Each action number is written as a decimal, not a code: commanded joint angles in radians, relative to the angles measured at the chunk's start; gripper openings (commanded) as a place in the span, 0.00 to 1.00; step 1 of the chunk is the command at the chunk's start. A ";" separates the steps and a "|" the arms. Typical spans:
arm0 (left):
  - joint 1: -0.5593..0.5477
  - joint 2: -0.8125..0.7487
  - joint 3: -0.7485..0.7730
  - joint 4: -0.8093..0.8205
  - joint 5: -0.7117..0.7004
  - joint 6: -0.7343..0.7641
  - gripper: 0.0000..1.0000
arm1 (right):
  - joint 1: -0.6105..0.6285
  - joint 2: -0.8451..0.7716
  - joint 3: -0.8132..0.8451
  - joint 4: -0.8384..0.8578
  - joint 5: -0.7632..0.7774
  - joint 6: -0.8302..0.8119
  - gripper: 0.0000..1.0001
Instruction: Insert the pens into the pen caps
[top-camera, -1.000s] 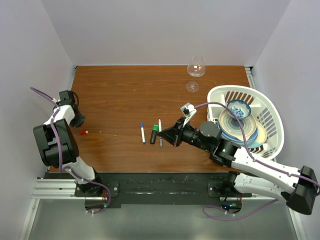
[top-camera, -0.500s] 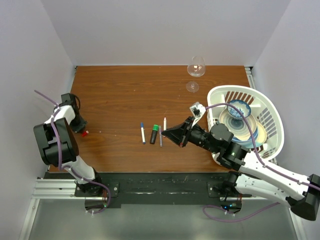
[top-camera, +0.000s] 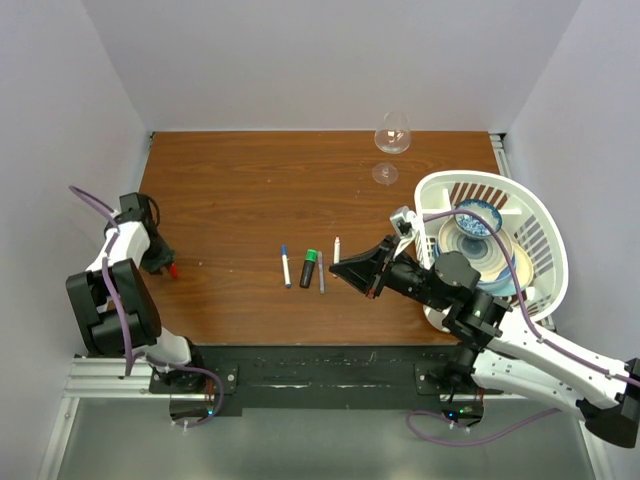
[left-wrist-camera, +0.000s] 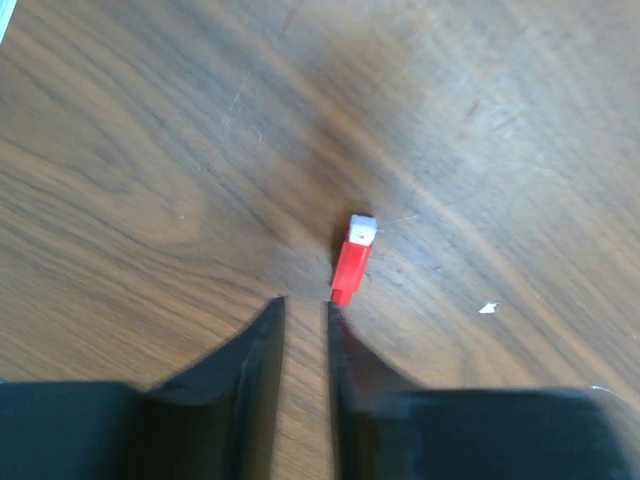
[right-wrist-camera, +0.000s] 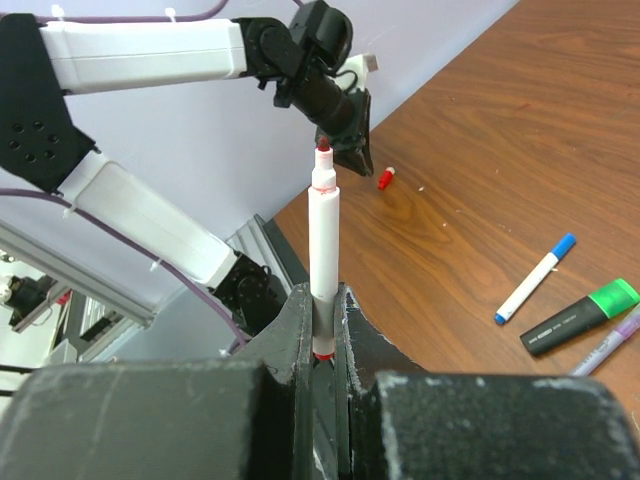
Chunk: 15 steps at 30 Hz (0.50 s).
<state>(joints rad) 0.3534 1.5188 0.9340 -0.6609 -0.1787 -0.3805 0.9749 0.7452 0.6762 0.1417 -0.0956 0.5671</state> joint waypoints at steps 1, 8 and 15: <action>0.004 -0.040 -0.009 0.050 0.043 0.022 0.33 | -0.002 -0.007 -0.012 0.001 0.007 -0.007 0.00; 0.004 0.016 0.006 0.089 0.091 0.037 0.39 | -0.002 0.008 -0.007 0.006 0.007 -0.007 0.00; -0.001 0.092 0.000 0.095 0.059 0.049 0.35 | -0.002 0.005 -0.001 -0.004 0.017 -0.012 0.00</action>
<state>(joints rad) 0.3531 1.5871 0.9310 -0.5938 -0.1085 -0.3687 0.9749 0.7544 0.6624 0.1242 -0.0948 0.5671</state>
